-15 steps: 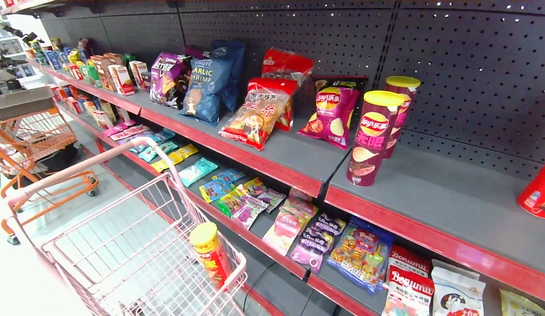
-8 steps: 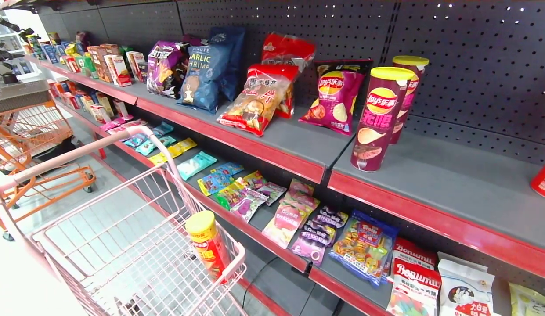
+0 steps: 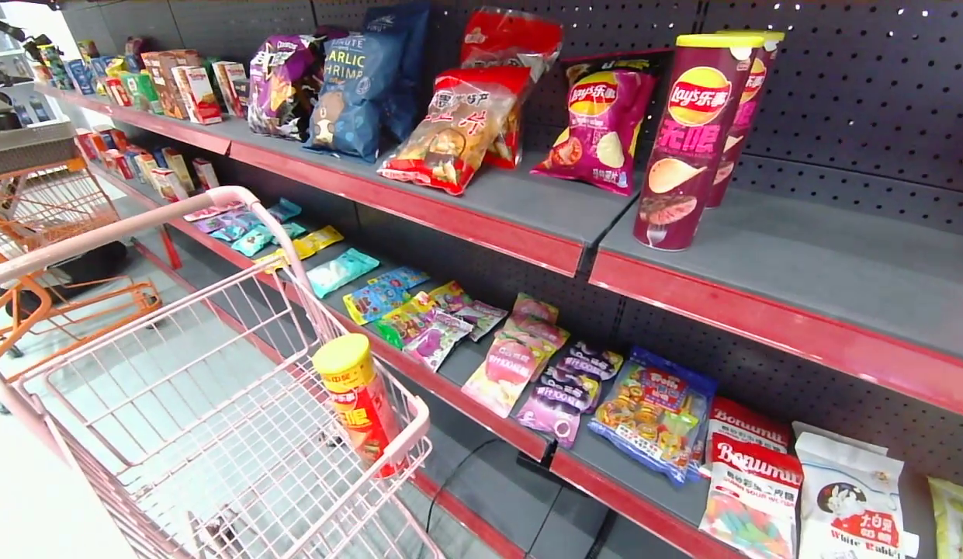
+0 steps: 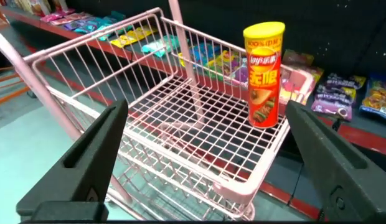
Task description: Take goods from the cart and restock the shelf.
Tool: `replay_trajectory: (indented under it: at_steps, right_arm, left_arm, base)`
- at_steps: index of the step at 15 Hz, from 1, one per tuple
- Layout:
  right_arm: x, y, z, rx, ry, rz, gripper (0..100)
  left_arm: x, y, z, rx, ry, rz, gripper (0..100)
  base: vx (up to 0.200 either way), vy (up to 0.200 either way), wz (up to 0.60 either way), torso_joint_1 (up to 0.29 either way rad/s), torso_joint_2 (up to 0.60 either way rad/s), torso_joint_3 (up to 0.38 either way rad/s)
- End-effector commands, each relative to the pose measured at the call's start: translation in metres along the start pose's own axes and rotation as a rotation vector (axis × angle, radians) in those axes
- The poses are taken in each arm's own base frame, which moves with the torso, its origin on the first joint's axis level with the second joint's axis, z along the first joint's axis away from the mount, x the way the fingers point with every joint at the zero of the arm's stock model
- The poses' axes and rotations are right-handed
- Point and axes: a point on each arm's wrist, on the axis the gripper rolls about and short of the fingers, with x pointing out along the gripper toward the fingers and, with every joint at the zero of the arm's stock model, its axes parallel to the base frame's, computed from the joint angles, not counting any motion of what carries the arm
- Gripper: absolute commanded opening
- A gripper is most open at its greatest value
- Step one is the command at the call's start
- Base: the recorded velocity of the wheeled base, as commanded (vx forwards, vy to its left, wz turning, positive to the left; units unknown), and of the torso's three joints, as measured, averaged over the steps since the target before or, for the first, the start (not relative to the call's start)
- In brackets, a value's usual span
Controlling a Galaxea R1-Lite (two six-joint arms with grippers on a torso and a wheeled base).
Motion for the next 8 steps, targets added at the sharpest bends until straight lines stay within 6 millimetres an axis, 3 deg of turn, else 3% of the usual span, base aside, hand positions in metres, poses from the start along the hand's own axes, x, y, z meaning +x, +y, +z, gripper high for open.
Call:
replay_trajectory:
  at_steps: [1,3,4,6,7,8]
  right_arm:
    - [0.0,0.0,0.0,0.002,0.0,0.001,100]
    - [0.0,0.0,0.0,0.0,0.0,0.001,100]
    - [0.0,0.0,0.0,0.0,0.0,0.001,100]
    - [0.0,0.0,0.0,0.0,0.0,0.001,100]
    - [0.0,0.0,0.0,0.0,0.0,0.001,100]
    - [0.0,0.0,0.0,0.0,0.0,0.001,100]
  left_arm:
    - [0.0,0.0,0.0,-0.002,0.005,-0.006,100]
    - [0.0,0.0,0.001,0.008,-0.006,-0.02,100]
    - [-0.004,0.0,0.034,0.009,-0.071,-0.035,100]
    - [0.03,0.004,0.138,-0.129,-0.03,0.025,100]
    - [0.048,0.005,0.158,-0.171,-0.003,0.029,100]
    - [0.082,0.006,0.156,-0.181,0.129,0.038,100]
  base:
    - [0.0,0.0,0.0,-0.085,0.29,0.193]
    - [0.0,0.0,0.0,-0.041,0.14,0.09]
    - [0.0,0.0,0.0,-0.017,0.06,0.046]
    - [0.0,0.0,0.0,0.0,0.0,0.0]
    - [0.0,0.0,0.0,0.0,0.0,0.0]
    - [0.0,0.0,0.0,0.0,0.0,0.0]
